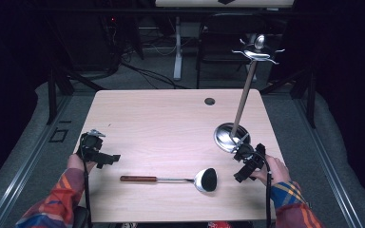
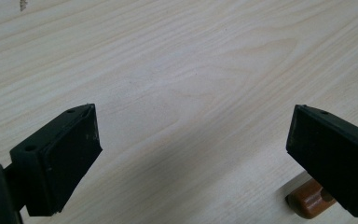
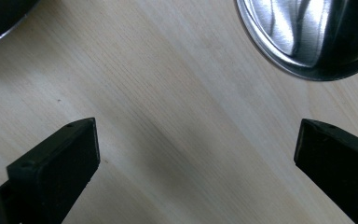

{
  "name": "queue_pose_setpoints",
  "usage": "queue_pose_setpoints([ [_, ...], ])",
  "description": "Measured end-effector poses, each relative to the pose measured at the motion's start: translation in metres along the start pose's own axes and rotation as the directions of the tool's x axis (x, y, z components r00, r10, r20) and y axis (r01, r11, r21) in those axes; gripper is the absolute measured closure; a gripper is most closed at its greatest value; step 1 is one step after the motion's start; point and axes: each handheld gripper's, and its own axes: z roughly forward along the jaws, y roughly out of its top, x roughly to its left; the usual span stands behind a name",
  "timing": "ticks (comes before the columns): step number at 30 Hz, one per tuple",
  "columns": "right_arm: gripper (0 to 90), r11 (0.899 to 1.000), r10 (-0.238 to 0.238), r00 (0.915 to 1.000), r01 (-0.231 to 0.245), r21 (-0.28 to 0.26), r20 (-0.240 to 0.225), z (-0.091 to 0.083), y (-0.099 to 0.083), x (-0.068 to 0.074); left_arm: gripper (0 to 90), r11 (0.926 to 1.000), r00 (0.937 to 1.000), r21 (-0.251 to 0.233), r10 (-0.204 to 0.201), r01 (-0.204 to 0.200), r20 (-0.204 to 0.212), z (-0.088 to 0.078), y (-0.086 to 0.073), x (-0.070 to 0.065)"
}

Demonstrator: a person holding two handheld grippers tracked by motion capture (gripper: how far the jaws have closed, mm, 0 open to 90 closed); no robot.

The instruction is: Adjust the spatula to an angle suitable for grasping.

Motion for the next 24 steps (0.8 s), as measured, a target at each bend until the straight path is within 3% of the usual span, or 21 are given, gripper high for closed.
queue_pose_setpoints([
  [6,0.0,0.999,-0.020,0.9998,0.020,-0.025,0.004,-0.007,0.004,0.003,2.5,0.9999,0.9999,0.004,-0.011,0.011,-0.002,0.001,-0.001,-0.001],
  [11,0.0,0.998,-0.047,0.9989,0.047,-0.040,0.001,-0.010,0.011,0.010,3.0,0.9989,0.9997,-0.046,-0.003,0.004,0.022,-0.001,-0.003,0.000],
  [12,0.0,0.997,-0.040,0.9990,0.039,-0.060,-0.018,-0.010,0.013,0.011,2.4,0.9984,0.9997,-0.057,0.005,-0.004,0.023,0.000,-0.004,0.000],
  [14,0.1,0.997,-0.058,0.9983,0.058,-0.058,-0.006,-0.012,0.016,0.015,0.1,0.9980,0.9997,-0.059,0.022,-0.021,0.015,0.000,-0.003,-0.001],
  [17,0.1,0.994,-0.079,0.9969,0.079,-0.070,0.009,-0.014,0.020,0.018,4.9,1.0000,0.9984,-0.006,-0.004,0.003,-0.056,0.004,-0.001,-0.005],
  [20,0.1,0.993,-0.086,0.9962,0.087,-0.078,0.015,-0.015,0.025,0.020,7.3,0.9971,0.9973,0.071,-0.022,0.027,-0.071,0.010,0.000,-0.007],
  [22,0.0,0.992,-0.092,0.9957,0.092,-0.091,0.006,-0.017,0.029,0.023,7.4,0.9943,0.9958,0.106,0.004,0.006,-0.092,0.011,0.000,-0.007],
  [24,0.0,0.991,-0.100,0.9950,0.099,-0.094,0.003,-0.016,0.030,0.023,6.9,0.9910,0.9904,0.132,0.041,-0.023,-0.132,0.012,0.001,-0.007],
])
